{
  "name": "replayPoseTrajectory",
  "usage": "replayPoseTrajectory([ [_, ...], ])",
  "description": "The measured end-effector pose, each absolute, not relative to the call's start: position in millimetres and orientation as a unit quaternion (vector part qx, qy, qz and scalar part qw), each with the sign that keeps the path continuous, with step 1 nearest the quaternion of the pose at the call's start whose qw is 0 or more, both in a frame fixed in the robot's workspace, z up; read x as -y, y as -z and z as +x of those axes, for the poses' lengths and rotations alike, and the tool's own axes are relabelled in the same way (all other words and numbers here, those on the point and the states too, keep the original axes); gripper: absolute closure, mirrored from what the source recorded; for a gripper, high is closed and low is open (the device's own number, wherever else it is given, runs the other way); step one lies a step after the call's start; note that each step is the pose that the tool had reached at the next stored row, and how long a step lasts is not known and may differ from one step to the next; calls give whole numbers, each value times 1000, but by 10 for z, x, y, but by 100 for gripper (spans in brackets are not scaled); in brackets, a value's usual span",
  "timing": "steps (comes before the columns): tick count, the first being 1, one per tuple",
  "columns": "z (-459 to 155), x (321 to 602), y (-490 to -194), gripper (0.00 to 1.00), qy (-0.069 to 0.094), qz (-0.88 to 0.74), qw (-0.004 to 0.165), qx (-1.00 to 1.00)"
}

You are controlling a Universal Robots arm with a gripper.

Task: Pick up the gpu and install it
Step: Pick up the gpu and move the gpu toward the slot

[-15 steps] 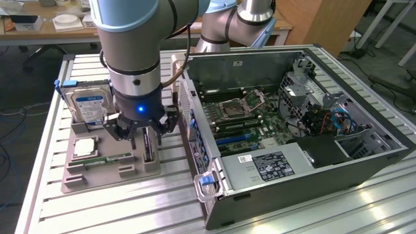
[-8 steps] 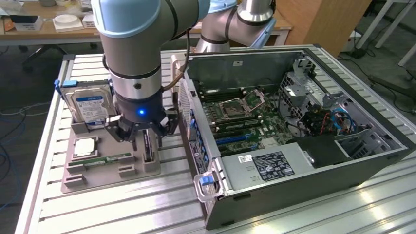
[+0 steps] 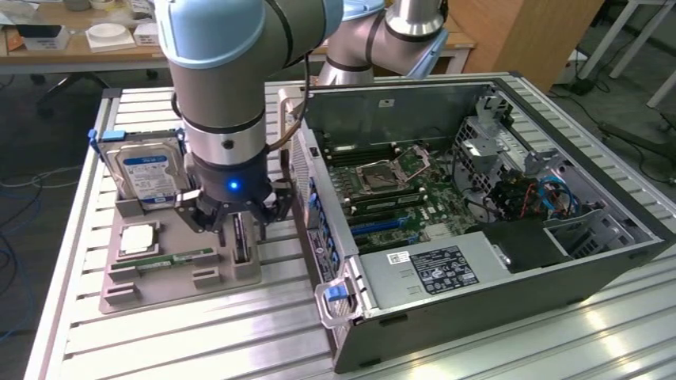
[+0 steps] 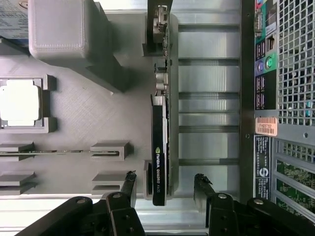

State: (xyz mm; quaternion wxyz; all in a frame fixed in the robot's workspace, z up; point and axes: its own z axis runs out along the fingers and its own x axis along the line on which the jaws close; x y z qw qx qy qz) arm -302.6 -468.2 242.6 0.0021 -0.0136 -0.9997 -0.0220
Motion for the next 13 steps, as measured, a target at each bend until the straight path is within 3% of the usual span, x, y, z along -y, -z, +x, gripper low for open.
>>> replayPoseTrajectory([
  [13,-2991,4680,-2364,41,22,-16,2,1000],
])
